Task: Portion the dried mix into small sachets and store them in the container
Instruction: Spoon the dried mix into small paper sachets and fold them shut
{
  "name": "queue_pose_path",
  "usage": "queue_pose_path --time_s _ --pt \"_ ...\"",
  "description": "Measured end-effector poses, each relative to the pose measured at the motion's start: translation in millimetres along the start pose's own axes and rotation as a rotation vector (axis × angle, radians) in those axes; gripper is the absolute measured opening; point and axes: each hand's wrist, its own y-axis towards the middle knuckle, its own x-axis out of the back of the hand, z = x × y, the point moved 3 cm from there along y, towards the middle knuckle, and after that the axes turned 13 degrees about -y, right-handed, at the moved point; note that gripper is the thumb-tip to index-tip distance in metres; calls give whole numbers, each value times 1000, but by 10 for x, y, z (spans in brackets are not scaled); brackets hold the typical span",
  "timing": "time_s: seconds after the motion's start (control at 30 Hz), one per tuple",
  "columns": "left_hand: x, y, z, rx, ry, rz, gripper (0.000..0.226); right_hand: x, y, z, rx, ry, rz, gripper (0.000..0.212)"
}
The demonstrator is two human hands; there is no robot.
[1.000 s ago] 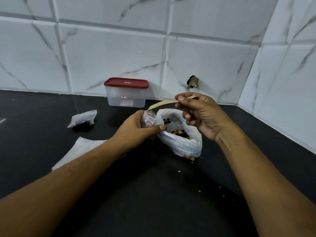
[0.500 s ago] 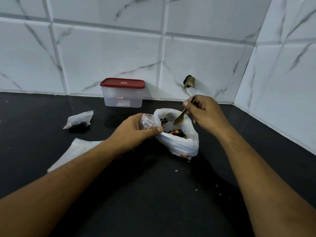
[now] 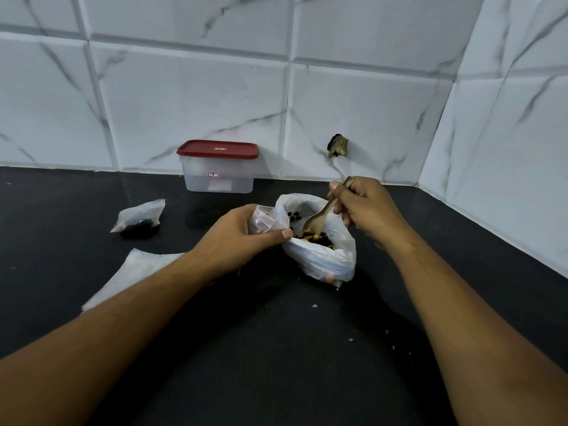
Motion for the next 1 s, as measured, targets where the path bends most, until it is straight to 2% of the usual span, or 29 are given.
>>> queue_pose_path --time_s 0.5,0.83,1.0 --pt "-25 -11 -15 9 -38 18 49 -126 -56 -114 -312 258 80 27" --pt "-25 -9 -8 -7 33 -4 42 -114 -22 -116 -222 120 -64 31" --pt "-28 -18 -11 10 -55 18 43 -160 -50 -91 -222 141 -17 26"
